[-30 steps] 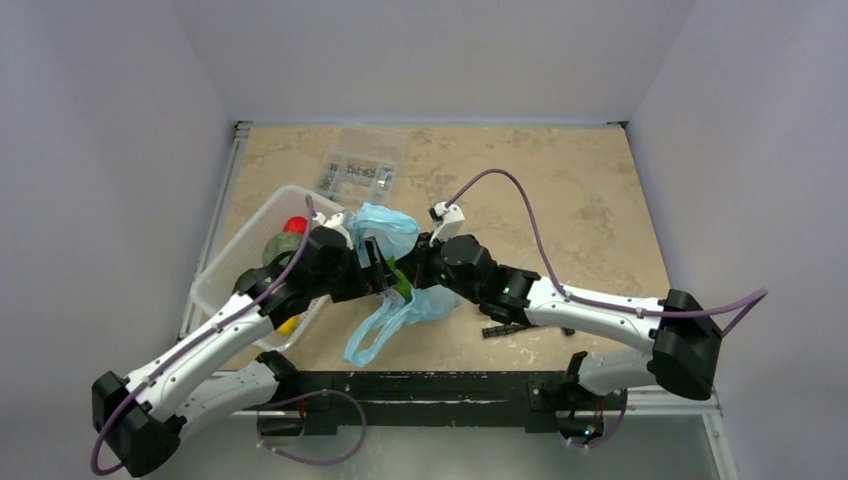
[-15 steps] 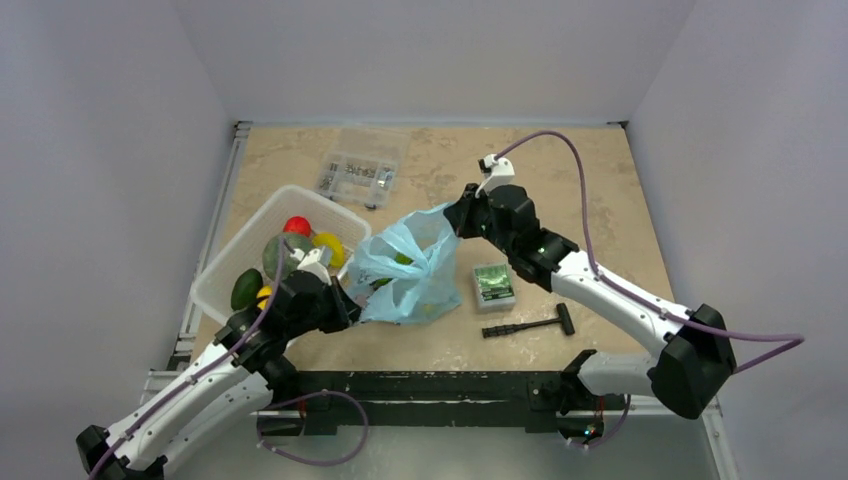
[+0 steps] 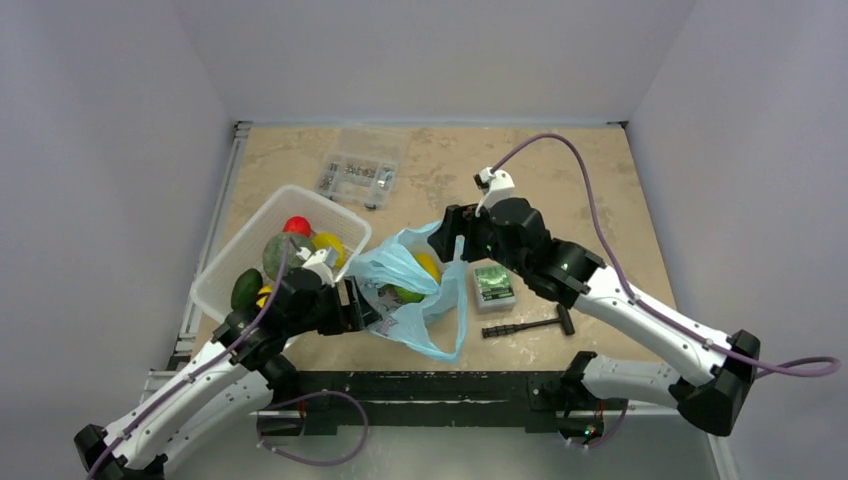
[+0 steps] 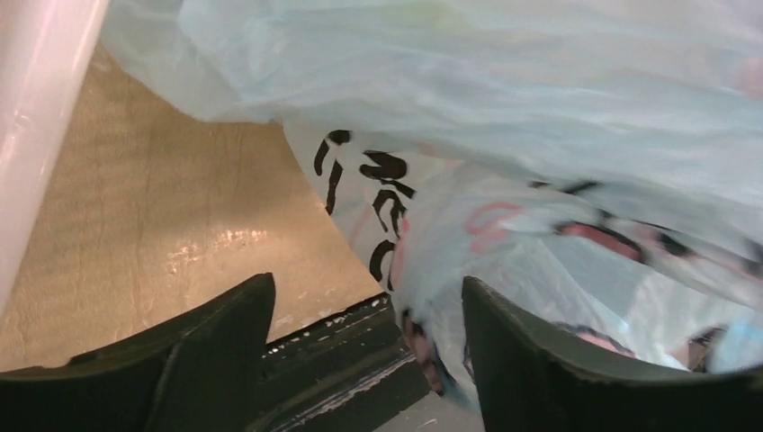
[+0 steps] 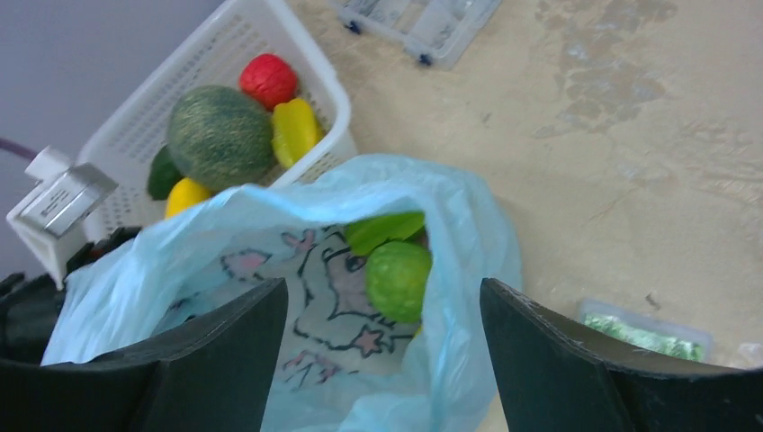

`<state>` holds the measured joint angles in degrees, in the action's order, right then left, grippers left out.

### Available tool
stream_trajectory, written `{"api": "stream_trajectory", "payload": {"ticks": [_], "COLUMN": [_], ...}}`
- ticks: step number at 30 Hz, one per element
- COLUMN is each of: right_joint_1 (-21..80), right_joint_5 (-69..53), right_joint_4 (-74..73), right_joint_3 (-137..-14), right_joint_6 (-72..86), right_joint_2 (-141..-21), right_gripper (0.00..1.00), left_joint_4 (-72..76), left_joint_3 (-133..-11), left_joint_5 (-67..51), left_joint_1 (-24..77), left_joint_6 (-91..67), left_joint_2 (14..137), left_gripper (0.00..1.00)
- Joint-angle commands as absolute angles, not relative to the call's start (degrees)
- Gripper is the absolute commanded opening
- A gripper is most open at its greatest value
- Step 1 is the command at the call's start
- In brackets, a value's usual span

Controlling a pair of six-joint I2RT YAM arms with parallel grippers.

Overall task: Take the fake fruits out of the plastic bag
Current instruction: Adjust the plastic bag at the center of the board.

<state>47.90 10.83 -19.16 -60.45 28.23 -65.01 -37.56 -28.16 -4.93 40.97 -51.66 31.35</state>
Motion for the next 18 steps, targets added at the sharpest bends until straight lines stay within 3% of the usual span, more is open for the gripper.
{"api": "stream_trajectory", "payload": {"ticks": [1,3,5,9,14,16,18], "right_joint_1": [50.4,51.2,52.4,54.6,55.2,56.3,57.7], "right_joint_5": [13.0,8.7,8.4,14.9,13.2,14.2,15.7], "right_joint_4": [-23.1,-16.7,-13.7,-15.4,-11.5,-10.4,-9.1], "right_joint_3": [-58.5,-53.7,-51.1,-49.5,-46.9,-45.1,-42.6], "right_joint_6": [43.5,48.3,51.5,54.0,53.4,54.1,54.0], "right_joint_2": [-59.5,-57.5,-57.3,-58.8,-62.4,-63.2,-63.2], "right_gripper": [0.81,0.91,0.99,0.99,0.99,0.94,0.73], "left_joint_4": [-43.1,-45.7,-47.7,-50.3,-50.1,-49.6,-49.3], "left_joint_3": [-36.8,-39.9,-42.7,-47.1,-49.5,-49.1,-48.5], "left_joint_5": [-4.4,-4.9,-6.0,-4.4,4.8,9.9,14.0], "left_joint_1": [41.2,41.1,41.1,42.2,43.0,43.0,42.9], "left_joint_6": [-45.0,-42.5,-40.2,-37.1,-36.8,-37.8,-39.2], "left_joint_2": [30.2,31.1,32.9,38.6,44.5,45.3,45.0], "left_gripper": [0.85,0.97,1.00,1.00,1.00,0.97,0.86]}}
